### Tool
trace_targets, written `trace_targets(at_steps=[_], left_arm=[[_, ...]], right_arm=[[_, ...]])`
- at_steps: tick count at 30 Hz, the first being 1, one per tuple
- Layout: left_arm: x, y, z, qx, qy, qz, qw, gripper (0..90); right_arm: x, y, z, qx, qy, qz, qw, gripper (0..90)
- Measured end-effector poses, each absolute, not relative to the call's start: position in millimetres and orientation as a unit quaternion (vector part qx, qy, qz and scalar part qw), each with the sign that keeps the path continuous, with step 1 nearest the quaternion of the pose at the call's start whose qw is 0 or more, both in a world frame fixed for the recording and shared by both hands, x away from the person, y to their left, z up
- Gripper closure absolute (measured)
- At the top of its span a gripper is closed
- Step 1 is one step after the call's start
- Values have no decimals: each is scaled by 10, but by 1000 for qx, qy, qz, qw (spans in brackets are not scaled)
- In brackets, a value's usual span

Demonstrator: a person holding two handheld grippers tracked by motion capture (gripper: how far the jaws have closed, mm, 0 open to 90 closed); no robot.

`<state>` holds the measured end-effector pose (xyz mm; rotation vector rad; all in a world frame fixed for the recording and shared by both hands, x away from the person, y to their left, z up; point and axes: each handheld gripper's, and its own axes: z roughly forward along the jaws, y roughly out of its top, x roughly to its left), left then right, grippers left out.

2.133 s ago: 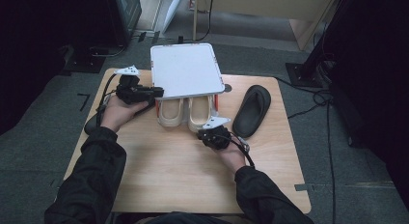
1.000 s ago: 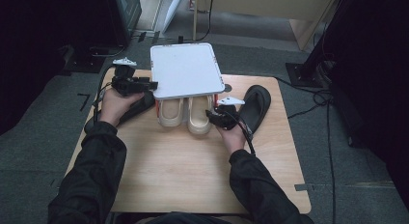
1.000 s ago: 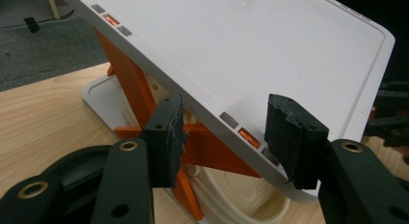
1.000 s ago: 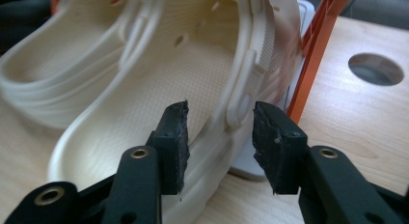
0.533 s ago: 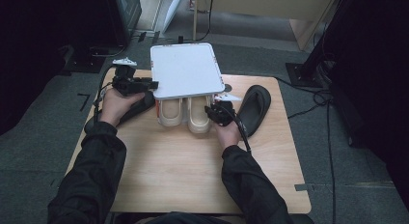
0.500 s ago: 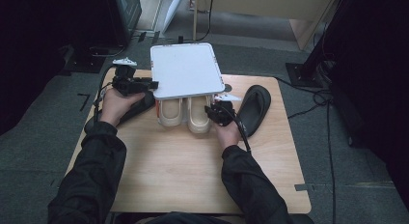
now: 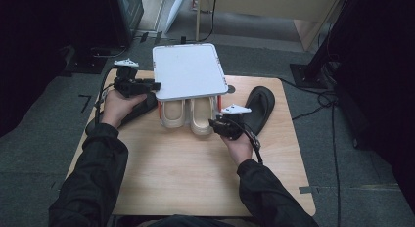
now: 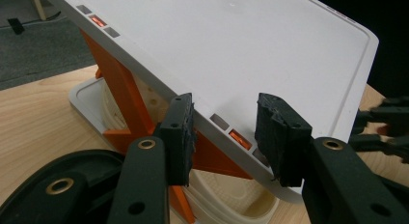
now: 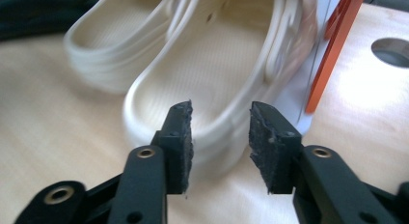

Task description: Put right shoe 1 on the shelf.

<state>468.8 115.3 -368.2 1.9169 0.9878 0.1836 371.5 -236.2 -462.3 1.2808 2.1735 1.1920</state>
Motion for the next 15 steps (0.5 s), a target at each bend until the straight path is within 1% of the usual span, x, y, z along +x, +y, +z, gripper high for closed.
trace_targets(at_steps=[5, 8, 11, 15], left_arm=[[4712, 1178, -3687, 781, 402, 66, 473, 595], [4728, 1193, -3691, 782, 398, 62, 475, 602], [4740, 1197, -3688, 785, 394, 62, 474, 604], [4741, 1200, -3690, 784, 395, 61, 475, 605]], right_arm=[[3430, -2395, -4593, 420, 791, 414, 167, 649], [3319, -2377, -4645, 401, 806, 409, 150, 664], [3285, -2331, -4705, 386, 818, 403, 141, 678], [3332, -2267, -4762, 383, 821, 404, 128, 712]])
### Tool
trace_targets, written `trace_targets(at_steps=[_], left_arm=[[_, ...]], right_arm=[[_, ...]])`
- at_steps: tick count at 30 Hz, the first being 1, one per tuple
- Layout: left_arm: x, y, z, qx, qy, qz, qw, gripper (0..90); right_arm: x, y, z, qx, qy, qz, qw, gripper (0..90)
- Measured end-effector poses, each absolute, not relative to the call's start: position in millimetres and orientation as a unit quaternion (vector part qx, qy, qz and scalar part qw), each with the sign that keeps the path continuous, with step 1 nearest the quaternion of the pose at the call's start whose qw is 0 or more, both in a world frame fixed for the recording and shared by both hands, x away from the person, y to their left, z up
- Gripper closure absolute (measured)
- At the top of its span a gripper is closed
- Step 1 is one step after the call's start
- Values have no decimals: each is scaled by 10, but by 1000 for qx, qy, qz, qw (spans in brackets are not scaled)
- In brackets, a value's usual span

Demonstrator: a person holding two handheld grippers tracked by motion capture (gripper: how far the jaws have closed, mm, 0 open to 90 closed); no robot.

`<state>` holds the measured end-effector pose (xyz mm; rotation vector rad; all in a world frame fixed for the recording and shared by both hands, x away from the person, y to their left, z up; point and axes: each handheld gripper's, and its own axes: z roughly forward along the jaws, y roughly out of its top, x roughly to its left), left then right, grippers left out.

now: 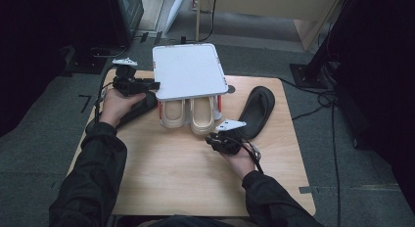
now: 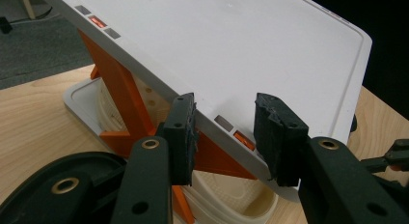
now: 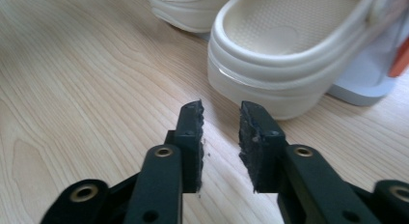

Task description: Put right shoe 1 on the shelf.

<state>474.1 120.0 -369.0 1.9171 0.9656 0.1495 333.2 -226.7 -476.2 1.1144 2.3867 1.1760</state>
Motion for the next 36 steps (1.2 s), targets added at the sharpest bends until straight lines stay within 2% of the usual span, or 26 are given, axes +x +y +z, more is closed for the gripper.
trace_targets(at_steps=[9, 12, 23, 30, 36], left_arm=[[4735, 1202, -3690, 784, 396, 61, 475, 609], [4735, 1202, -3690, 784, 396, 61, 475, 609], [4731, 1203, -3690, 784, 394, 62, 475, 610], [4696, 1191, -3653, 791, 391, 75, 464, 563], [4573, 1310, -3556, 781, 386, 76, 484, 520]], right_arm=[[3504, -2139, -4786, 391, 811, 415, 134, 739], [3560, -2104, -4778, 395, 805, 418, 148, 727], [3832, -2053, -4820, 413, 788, 428, 157, 714], [3758, -2104, -4786, 410, 789, 436, 139, 664], [3582, -2217, -4689, 377, 802, 443, 135, 615]])
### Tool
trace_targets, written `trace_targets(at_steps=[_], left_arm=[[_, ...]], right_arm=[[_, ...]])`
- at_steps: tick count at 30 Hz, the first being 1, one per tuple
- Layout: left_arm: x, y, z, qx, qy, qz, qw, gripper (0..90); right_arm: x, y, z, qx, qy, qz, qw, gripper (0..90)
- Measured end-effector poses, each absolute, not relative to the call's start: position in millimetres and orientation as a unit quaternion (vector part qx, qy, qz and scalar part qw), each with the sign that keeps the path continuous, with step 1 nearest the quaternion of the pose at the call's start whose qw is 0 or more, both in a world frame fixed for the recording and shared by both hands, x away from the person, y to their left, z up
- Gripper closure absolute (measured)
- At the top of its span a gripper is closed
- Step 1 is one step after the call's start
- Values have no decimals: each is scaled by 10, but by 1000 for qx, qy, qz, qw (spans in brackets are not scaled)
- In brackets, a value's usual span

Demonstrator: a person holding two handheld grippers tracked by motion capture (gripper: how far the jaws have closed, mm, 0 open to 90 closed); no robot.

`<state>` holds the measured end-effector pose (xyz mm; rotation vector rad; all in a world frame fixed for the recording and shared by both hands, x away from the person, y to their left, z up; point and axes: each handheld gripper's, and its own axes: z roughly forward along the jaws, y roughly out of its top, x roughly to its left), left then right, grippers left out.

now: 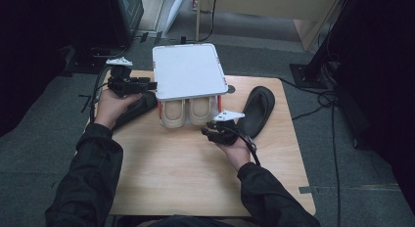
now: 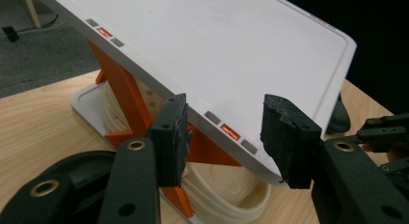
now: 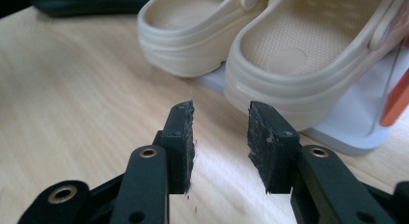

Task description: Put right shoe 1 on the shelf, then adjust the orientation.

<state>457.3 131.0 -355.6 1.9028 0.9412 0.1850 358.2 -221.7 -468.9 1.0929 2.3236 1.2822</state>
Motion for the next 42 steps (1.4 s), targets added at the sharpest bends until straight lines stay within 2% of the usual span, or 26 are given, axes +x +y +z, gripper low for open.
trace_targets(at_steps=[9, 18, 23, 26, 42], left_arm=[[4307, 1504, -3593, 789, 380, 105, 472, 479], [4171, 1707, -3822, 793, 381, 111, 462, 474], [4142, 1845, -4020, 792, 397, 115, 449, 476], [4136, 1929, -4129, 789, 408, 117, 445, 475], [4239, 2132, -4514, 797, 428, 114, 411, 492]], right_arm=[[3407, -2463, -4635, 357, 812, 444, 127, 580], [3386, -2546, -4626, 342, 817, 447, 121, 570], [3425, -2599, -4646, 349, 814, 448, 123, 579], [3452, -2603, -4675, 361, 805, 460, 103, 582], [3439, -2427, -4715, 340, 817, 454, 104, 584]])
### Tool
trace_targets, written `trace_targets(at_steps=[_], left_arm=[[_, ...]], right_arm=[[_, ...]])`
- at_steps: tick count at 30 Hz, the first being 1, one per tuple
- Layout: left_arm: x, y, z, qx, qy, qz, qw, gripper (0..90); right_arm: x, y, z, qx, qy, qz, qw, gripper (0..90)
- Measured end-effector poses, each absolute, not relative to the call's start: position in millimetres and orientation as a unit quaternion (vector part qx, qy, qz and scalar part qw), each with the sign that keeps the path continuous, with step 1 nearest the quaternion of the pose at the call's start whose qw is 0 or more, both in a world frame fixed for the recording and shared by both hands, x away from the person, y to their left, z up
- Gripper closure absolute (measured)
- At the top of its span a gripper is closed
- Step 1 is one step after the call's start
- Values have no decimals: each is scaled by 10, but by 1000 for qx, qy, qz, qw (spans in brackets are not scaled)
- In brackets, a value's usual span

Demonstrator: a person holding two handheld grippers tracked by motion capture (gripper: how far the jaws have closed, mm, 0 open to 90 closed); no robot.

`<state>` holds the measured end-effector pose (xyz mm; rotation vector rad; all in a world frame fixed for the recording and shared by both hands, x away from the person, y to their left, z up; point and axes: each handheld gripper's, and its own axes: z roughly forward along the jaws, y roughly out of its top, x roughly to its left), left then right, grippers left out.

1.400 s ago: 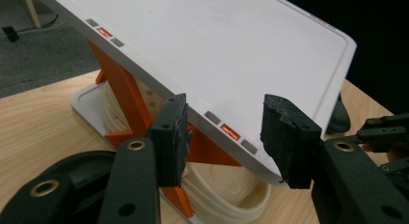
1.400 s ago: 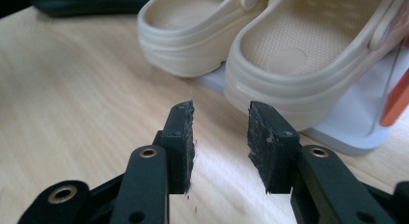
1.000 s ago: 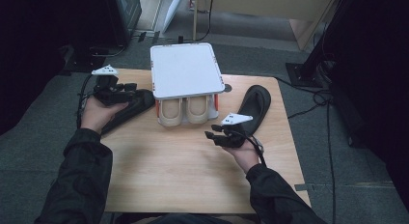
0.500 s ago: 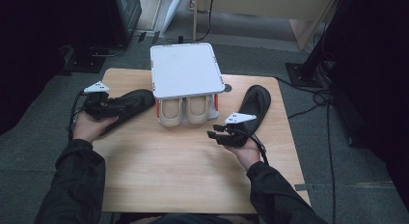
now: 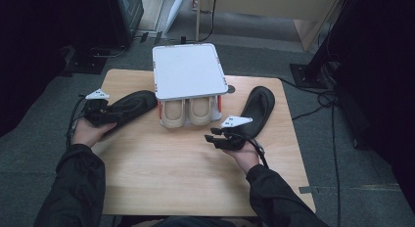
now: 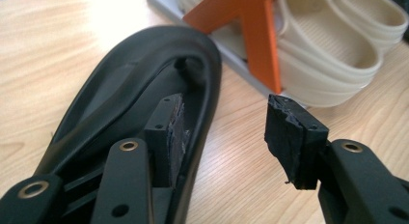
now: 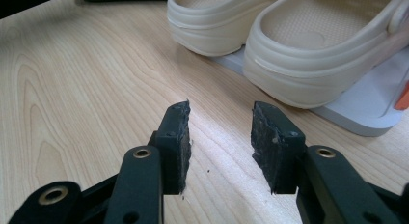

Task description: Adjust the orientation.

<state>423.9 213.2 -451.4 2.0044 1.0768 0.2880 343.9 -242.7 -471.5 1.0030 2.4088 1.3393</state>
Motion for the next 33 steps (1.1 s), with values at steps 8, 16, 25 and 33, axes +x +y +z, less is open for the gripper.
trace_targets(at_steps=[8, 16, 25, 33], left_arm=[[4340, 2195, -4736, 799, 449, 99, 387, 534], [4363, 2168, -4821, 806, 453, 71, 375, 730], [4264, 1904, -4821, 809, 446, 48, 380, 818], [4230, 1781, -4822, 805, 446, 29, 390, 714]], right_arm=[[3465, -2457, -4723, 344, 814, 455, 105, 585], [3471, -2453, -4719, 345, 813, 456, 106, 593], [3466, -2446, -4687, 342, 813, 459, 108, 622], [3484, -2435, -4684, 341, 814, 459, 107, 623]])
